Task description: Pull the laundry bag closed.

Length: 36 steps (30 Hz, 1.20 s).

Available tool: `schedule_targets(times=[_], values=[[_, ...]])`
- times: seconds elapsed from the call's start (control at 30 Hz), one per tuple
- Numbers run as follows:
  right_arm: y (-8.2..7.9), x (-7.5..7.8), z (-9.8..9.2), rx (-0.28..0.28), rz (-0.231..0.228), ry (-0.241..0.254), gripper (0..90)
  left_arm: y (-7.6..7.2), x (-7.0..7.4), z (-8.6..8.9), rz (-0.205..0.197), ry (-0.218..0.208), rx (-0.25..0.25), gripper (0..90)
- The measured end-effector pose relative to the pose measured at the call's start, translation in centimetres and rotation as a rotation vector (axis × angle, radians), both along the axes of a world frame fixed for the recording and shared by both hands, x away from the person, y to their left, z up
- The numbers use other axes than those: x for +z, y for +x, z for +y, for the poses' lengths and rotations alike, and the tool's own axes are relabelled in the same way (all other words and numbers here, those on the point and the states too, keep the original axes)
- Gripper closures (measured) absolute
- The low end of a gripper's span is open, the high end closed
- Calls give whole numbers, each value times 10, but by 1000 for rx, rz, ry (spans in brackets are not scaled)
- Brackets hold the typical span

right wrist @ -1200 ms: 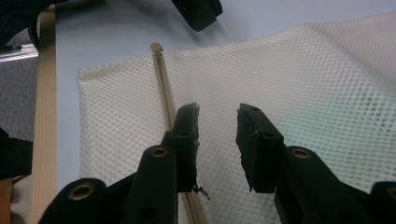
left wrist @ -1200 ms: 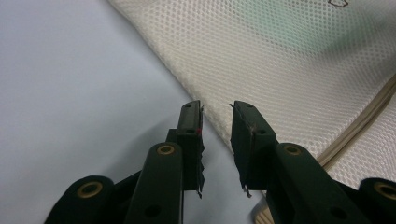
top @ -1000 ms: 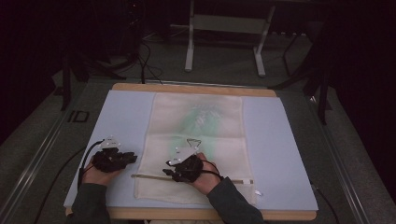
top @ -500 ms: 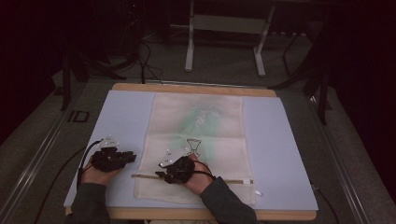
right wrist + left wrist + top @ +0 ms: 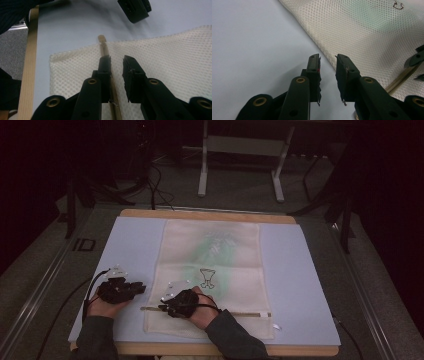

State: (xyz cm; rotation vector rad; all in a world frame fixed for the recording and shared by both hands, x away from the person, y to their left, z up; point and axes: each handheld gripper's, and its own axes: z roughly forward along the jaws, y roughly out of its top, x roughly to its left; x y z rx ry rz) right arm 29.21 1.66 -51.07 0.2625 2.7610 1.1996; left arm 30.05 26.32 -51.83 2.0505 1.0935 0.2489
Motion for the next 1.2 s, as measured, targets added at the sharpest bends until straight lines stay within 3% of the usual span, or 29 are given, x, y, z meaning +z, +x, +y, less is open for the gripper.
schedule_targets(times=[0.27,1.2], values=[[-2,-4,15,26,4,3,811,0,0,1,-2,0,4,730],[8,-18,54,40,45,-21,799,1,0,3,3,-6,18,726]])
